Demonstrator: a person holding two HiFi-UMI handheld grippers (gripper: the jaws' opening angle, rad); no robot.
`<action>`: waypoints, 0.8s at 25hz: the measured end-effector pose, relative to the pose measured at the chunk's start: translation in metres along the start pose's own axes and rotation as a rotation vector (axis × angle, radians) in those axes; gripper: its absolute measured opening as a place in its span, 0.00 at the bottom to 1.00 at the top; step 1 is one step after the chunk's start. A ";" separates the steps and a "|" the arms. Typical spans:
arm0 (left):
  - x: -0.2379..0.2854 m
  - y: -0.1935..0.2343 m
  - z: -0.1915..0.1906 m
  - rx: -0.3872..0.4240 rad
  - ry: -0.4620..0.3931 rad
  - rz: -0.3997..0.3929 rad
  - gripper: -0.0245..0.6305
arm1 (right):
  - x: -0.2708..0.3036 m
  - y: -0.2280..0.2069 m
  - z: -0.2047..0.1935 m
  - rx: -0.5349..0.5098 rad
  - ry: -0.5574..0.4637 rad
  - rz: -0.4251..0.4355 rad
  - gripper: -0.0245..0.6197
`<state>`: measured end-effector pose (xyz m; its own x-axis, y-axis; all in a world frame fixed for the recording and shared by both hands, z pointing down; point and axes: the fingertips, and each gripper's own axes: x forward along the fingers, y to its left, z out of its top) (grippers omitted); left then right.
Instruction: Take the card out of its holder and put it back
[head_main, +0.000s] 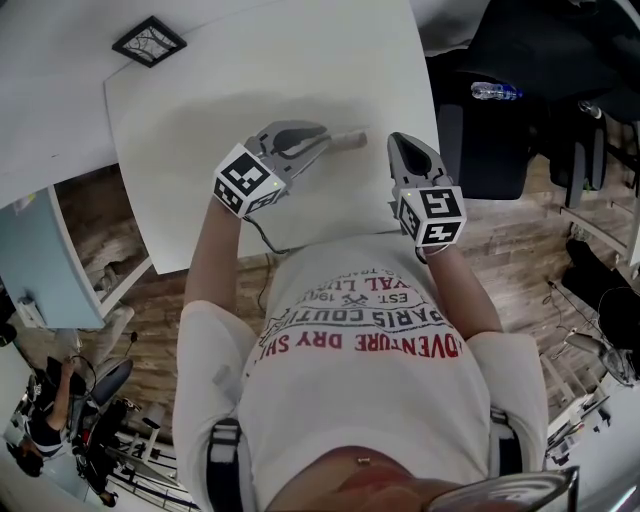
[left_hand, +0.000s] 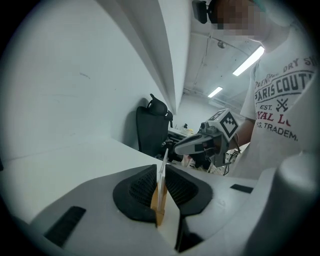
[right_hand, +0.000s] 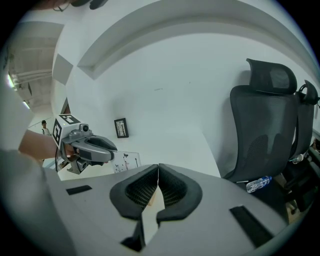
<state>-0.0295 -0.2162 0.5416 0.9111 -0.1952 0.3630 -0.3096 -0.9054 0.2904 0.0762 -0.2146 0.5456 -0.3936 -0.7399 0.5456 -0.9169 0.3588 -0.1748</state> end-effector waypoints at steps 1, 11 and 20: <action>0.001 -0.002 -0.001 0.005 0.008 -0.007 0.15 | 0.000 -0.001 0.001 0.000 -0.001 -0.001 0.08; 0.005 -0.006 -0.004 0.068 0.037 -0.042 0.10 | 0.001 -0.002 0.003 -0.003 0.001 0.003 0.08; 0.005 -0.015 -0.006 0.120 0.055 -0.068 0.10 | -0.003 -0.007 0.002 0.002 -0.009 -0.012 0.08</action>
<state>-0.0218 -0.2012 0.5441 0.9116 -0.1136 0.3950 -0.2098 -0.9551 0.2094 0.0835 -0.2159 0.5431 -0.3834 -0.7490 0.5403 -0.9216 0.3489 -0.1703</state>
